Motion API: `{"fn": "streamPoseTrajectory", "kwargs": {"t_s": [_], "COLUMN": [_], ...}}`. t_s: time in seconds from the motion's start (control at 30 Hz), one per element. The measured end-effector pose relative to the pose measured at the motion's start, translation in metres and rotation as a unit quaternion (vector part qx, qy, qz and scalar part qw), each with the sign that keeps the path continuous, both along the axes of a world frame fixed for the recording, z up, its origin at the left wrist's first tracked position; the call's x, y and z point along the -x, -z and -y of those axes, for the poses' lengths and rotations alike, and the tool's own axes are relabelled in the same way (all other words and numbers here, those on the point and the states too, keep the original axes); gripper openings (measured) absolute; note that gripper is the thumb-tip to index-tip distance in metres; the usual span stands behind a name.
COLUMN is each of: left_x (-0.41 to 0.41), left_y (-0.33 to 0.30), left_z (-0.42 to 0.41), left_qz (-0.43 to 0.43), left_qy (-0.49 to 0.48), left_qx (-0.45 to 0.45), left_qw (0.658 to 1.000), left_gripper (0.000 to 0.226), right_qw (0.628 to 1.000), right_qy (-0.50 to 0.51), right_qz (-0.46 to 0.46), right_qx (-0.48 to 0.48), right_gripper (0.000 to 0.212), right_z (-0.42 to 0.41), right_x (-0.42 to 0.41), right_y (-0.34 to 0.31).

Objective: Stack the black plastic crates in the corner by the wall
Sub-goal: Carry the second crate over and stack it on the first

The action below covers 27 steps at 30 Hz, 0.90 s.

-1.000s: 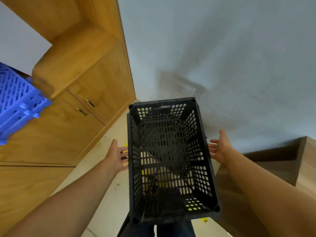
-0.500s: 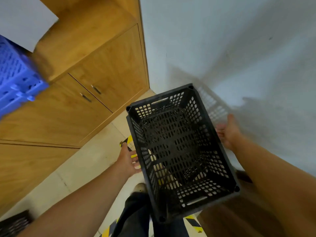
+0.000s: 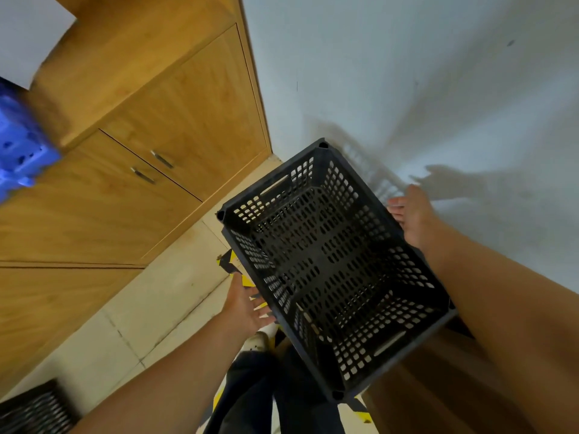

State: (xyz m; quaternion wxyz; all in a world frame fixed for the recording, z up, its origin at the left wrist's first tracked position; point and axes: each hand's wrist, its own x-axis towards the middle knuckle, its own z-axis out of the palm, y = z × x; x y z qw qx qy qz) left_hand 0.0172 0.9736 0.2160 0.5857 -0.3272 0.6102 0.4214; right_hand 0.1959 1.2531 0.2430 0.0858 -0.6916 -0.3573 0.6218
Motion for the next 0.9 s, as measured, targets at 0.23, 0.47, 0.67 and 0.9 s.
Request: {"fn": "streamPoseTrajectory", "kwargs": {"t_s": [0.23, 0.47, 0.67, 0.9], "left_x": [0.000, 0.034, 0.065, 0.097], "left_y": [-0.007, -0.035, -0.070, -0.086], "left_z": [-0.008, -0.027, -0.065, -0.118], "left_qz": [-0.040, -0.199, -0.179, -0.237], "left_qy": [0.066, 0.195, 0.274, 0.376], "left_qx": [0.013, 0.014, -0.068, -0.095], "left_qw": [0.997, 0.960, 0.943, 0.891], "left_gripper": [0.068, 0.053, 0.063, 0.064], "right_qw": [1.000, 0.999, 0.995, 0.975], "right_qy": [-0.009, 0.041, 0.085, 0.216], "right_qz": [-0.011, -0.030, -0.036, 0.009], "right_qx": [-0.007, -0.004, 0.021, 0.040], "right_gripper": [0.055, 0.063, 0.062, 0.061], "right_z": [-0.001, 0.019, 0.054, 0.120], "right_x": [-0.004, -0.035, -0.069, -0.102], "right_y": [-0.001, -0.018, -0.040, -0.052]}}
